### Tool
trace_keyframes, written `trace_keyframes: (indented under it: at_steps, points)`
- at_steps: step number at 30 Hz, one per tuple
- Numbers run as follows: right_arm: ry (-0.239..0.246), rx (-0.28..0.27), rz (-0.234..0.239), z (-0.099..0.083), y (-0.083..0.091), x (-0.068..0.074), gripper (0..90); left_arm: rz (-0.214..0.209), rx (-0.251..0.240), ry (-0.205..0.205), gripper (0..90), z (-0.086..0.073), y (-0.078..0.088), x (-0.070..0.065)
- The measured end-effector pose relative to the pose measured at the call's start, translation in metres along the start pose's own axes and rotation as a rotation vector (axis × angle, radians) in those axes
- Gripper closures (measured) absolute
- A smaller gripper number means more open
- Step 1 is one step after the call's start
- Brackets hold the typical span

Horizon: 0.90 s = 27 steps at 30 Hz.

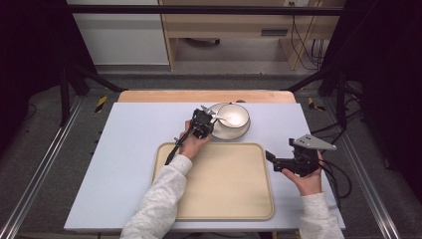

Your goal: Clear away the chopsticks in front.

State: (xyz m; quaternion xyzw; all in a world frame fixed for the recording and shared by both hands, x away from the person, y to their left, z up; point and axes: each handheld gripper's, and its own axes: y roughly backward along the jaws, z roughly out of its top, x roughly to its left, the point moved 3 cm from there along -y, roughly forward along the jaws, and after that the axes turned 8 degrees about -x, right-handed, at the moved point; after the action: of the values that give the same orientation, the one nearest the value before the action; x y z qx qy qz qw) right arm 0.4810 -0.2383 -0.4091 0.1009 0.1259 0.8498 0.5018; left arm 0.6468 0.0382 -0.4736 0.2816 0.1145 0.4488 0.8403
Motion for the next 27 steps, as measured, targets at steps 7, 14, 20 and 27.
trace_keyframes:
  at_steps: [7, 14, 20, 27]
  points:
    - [0.000, 0.003, -0.002, 0.000, 0.000, 0.001, 3.5, -0.003, -0.023, 0.016, 85.7, 0.001, 0.015, 0.001]
    - [0.002, 0.006, -0.004, -0.001, -0.002, 0.001, 3.5, 0.023, -0.038, 0.015, 85.8, 0.000, 0.040, 0.012]
    - [0.002, 0.002, -0.010, 0.000, 0.000, 0.000, 3.5, 0.047, -0.041, 0.030, 85.8, -0.008, 0.061, 0.021]
    - [0.007, 0.001, -0.013, 0.000, 0.001, -0.001, 3.5, 0.081, -0.053, 0.055, 85.8, -0.026, 0.093, 0.025]
